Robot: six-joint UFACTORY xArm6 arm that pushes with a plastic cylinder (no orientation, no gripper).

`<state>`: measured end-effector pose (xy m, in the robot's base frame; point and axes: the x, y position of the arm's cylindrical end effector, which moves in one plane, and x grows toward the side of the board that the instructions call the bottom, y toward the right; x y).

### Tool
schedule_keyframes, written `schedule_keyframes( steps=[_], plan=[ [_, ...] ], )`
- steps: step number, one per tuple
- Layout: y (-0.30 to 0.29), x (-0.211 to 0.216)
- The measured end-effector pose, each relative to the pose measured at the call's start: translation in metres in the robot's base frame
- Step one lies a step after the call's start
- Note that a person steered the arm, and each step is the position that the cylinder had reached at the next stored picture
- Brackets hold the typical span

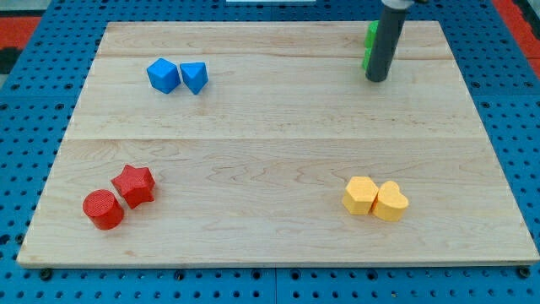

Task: Push the red blocks into green blocks

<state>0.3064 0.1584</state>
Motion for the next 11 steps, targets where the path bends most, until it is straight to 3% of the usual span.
schedule_keyframes(
  steps=[4, 5, 6, 7, 8, 9, 11],
  plan=[
    [0.033, 0.012],
    [0.024, 0.053],
    [-0.035, 0.112],
    [-0.131, 0.134],
    [-0.225, 0.199],
    [-0.282, 0.296],
    [-0.458, 0.311]
  ],
)
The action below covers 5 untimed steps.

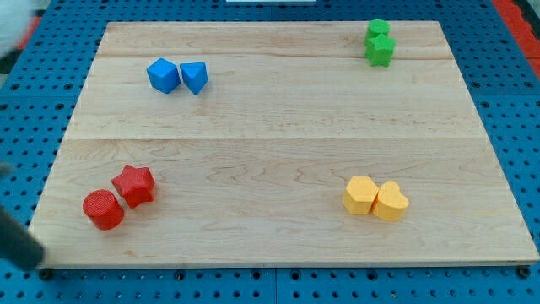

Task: Push the red blocks into green blocks

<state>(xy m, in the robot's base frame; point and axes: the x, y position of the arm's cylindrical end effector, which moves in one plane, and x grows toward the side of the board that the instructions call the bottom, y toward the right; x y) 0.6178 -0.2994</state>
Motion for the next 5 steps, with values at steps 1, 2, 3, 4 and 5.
schedule_keyframes(
  steps=[1, 2, 3, 4, 5],
  plan=[
    [-0.004, 0.0],
    [0.017, -0.034],
    [0.088, -0.034],
    [0.099, -0.065],
    [0.136, -0.082]
  ],
)
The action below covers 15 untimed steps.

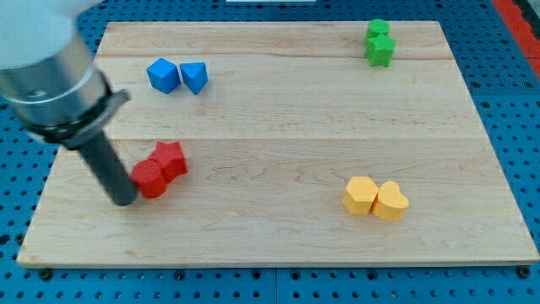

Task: Push the red blocks into green blocks

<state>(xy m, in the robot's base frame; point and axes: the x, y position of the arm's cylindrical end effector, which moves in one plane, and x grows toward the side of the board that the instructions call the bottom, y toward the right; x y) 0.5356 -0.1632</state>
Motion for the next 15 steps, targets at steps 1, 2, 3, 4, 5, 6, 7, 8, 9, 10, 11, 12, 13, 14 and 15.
schedule_keyframes(
  steps=[1, 2, 3, 4, 5, 6, 7, 8, 9, 10, 11, 12, 13, 14, 15],
  plan=[
    [0.018, -0.031],
    [0.028, -0.086],
    [0.086, -0.101],
    [0.117, -0.103],
    [0.138, -0.152],
    [0.185, -0.196],
    [0.23, -0.221],
    [0.255, -0.245],
    [0.286, -0.264],
    [0.295, -0.232],
    [0.27, -0.144],
    [0.183, -0.07],
    [0.106, -0.026],
    [0.049, -0.072],
    [0.057, -0.099]
  ],
)
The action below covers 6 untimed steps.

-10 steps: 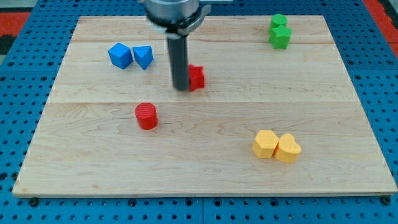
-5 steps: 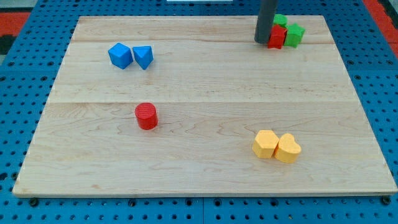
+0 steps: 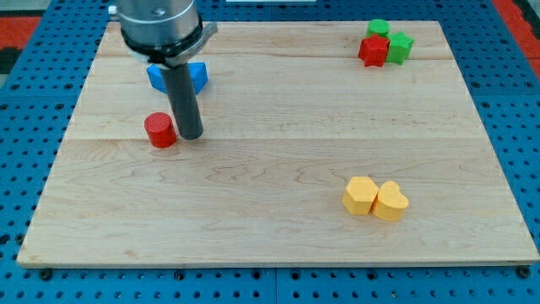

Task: Push the red blocks into green blocks

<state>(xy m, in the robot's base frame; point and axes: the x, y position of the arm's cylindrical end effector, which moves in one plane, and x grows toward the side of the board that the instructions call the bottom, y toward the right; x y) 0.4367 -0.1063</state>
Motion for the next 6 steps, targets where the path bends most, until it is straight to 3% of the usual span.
schedule_keyframes(
  steps=[1, 2, 3, 4, 5, 6],
  plan=[
    [-0.05, 0.024],
    [-0.122, 0.012],
    [-0.094, -0.015],
    [-0.017, -0.023],
    [0.001, 0.011],
    [0.013, 0.013]
  ],
)
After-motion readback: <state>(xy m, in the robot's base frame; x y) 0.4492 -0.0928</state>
